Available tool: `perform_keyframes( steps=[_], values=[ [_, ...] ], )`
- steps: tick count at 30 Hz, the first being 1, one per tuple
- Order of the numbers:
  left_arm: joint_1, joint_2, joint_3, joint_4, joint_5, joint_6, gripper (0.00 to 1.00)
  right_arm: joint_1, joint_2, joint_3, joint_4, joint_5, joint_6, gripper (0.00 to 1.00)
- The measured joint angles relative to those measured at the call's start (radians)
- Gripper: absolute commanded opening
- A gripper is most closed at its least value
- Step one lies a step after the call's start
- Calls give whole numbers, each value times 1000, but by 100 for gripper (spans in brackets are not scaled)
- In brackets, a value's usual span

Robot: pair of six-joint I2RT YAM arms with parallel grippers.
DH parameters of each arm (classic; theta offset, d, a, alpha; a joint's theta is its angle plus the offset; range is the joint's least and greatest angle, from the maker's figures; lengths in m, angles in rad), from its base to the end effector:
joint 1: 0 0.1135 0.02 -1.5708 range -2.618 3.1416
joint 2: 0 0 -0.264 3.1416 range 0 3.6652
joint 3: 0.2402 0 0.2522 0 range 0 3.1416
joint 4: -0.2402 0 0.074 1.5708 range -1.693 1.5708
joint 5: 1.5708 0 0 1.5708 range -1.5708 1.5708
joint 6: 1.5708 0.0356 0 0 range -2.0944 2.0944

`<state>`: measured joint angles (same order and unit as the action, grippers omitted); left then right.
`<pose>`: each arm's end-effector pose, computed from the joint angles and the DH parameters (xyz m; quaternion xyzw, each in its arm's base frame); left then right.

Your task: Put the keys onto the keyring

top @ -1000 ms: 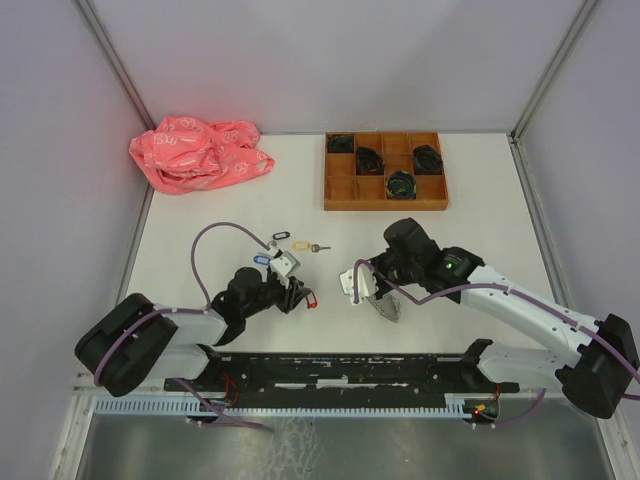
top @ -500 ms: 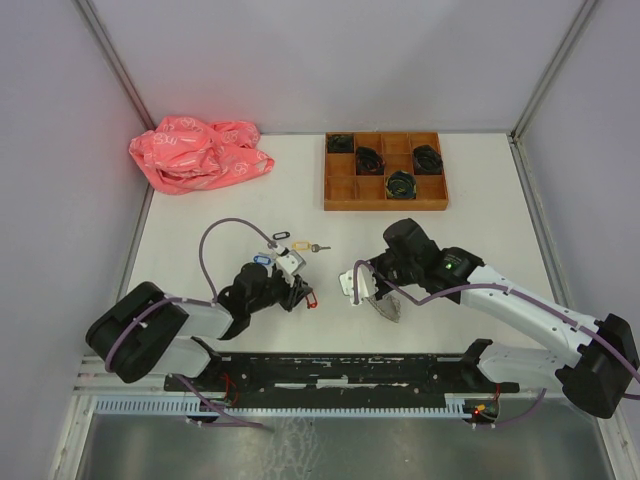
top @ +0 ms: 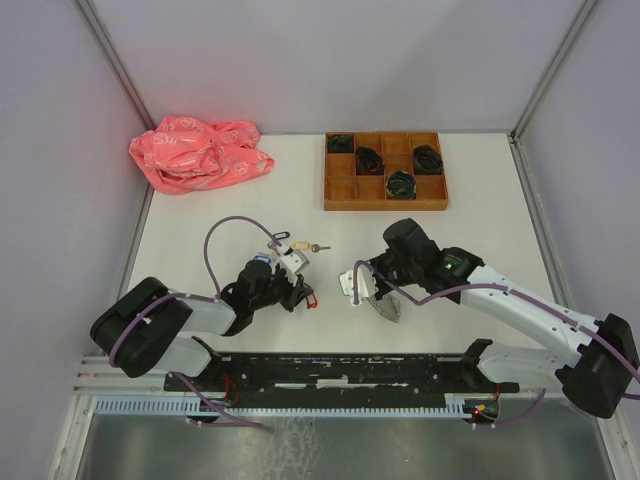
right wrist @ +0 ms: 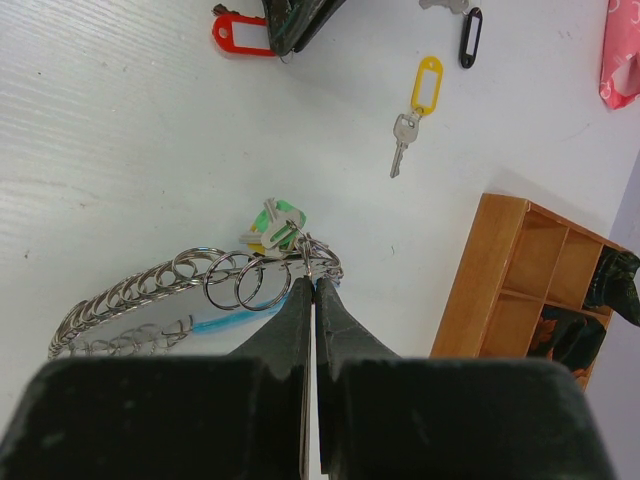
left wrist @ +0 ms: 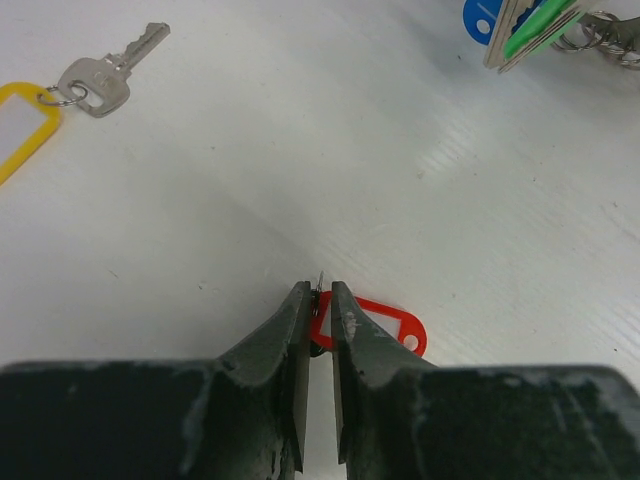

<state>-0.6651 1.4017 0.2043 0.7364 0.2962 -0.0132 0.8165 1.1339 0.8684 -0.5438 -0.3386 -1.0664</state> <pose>0.1648 -0.1424 0.1195 0.3428 0.7715 -0.2916 0.4497 0.1521 0.1791 0.2685 -0.7766 0.4880 0.1096 0.3829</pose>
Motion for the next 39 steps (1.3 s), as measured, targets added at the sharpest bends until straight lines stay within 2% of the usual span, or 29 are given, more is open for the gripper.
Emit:
perform_keyframes(
  steps=[9,20,25,31,39],
  values=[
    [0,13,19,-24,15,-1,3,0,0,0,-1,0,0,1],
    [-23,119,100,39,-19,-28,3,0,0,0,-4,2,0,1],
    [-26,165,134,69,-77,-60,8,0,0,0,-5,4,0,1],
    [-27,164,135,65,-106,-79,18,0,0,0,-7,4,0,1],
    [-27,120,124,43,-127,-80,25,0,0,0,-12,4,0,1]
  ],
)
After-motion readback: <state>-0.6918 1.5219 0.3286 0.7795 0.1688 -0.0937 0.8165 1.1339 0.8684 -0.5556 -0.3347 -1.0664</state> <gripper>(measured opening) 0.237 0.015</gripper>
